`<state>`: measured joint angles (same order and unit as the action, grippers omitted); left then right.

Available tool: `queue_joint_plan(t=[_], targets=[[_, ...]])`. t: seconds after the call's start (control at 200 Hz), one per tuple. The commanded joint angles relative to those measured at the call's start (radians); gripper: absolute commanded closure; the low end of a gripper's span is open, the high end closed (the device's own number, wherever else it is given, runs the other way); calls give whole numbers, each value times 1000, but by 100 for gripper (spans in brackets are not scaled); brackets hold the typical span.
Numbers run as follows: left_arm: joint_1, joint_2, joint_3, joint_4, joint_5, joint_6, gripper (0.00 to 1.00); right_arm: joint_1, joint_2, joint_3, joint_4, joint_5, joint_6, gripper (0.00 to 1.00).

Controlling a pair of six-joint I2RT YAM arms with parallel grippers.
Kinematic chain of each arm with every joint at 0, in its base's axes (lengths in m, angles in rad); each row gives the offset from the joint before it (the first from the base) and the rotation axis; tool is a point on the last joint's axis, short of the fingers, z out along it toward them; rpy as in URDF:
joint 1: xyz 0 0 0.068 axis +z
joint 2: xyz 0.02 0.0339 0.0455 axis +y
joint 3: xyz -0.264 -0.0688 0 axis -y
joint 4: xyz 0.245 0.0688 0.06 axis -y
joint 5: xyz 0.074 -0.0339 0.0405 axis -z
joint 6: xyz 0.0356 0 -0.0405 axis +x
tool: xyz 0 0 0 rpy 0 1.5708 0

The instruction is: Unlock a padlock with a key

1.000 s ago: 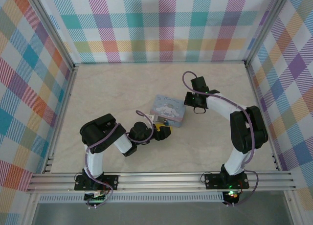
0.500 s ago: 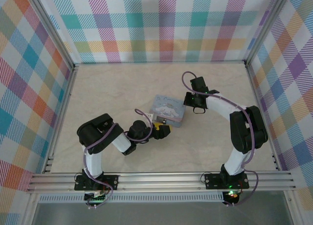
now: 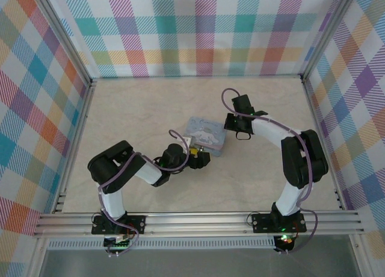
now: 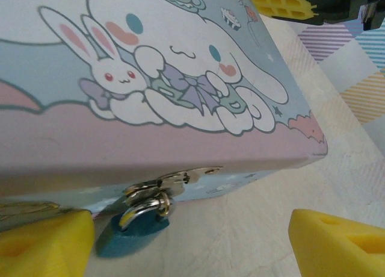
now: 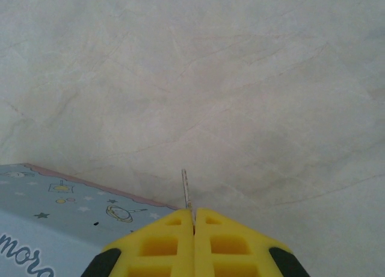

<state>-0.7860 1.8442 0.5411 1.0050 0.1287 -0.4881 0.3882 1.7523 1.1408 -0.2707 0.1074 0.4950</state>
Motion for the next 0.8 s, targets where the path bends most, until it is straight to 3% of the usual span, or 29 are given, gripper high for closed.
queue_joint_plan(t=[0.0, 0.4, 0.68, 0.795], targets=[[-12, 63, 56, -54, 38, 35, 16, 34, 59, -8, -79, -45, 15, 100], [-7, 92, 75, 76, 226, -2, 31, 46, 67, 4, -85, -40, 20, 100], [0, 114, 54, 158, 195, -61, 27, 46, 64, 6, -90, -35, 16, 100], [2, 139, 51, 208, 218, -95, 30, 46, 62, 8, -93, -32, 12, 100]])
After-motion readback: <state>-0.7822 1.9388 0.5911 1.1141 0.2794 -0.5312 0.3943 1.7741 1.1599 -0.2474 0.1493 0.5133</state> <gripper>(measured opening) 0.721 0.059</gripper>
